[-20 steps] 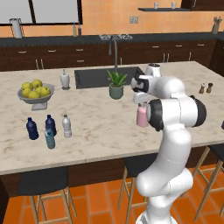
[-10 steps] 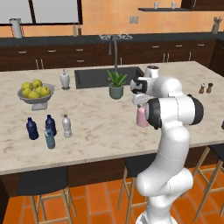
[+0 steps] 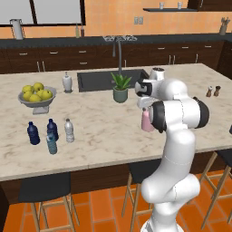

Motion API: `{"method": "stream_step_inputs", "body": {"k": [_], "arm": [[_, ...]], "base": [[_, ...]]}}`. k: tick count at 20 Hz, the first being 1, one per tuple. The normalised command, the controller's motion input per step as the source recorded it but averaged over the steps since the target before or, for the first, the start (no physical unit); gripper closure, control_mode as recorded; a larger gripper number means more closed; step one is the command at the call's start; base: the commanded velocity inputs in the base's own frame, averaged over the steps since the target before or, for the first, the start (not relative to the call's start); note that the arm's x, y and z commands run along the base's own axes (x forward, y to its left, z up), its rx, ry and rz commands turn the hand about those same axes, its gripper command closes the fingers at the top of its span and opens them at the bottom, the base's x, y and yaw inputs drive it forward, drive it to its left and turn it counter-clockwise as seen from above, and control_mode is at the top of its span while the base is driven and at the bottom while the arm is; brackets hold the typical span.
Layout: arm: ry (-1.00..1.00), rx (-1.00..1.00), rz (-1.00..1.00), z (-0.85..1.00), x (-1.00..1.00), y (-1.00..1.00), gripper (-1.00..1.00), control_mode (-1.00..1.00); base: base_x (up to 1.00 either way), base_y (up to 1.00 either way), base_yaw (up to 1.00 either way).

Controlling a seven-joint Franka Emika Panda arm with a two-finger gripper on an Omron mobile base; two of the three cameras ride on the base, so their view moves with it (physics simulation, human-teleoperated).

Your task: Move the plastic bottles in the middle to the plastics group, and the glass bottles in the middle to the glass group.

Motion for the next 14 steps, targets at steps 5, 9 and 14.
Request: {"method": "stream_step_inputs", "body": {"k": [5, 9, 14], "arm": [[0.00, 0.00, 0.00, -0.04, 0.00, 0.00, -1.00, -1.00], [0.01, 0.00, 0.00, -0.05, 0.00, 0.00, 1.00, -1.00], [0.02, 0.00, 0.00, 0.00, 0.00, 0.00, 1.00, -1.00]], "base": [[0.00, 0.00, 0.00], [0.00, 0.00, 0.00], [0.00, 0.00, 0.00]]}}
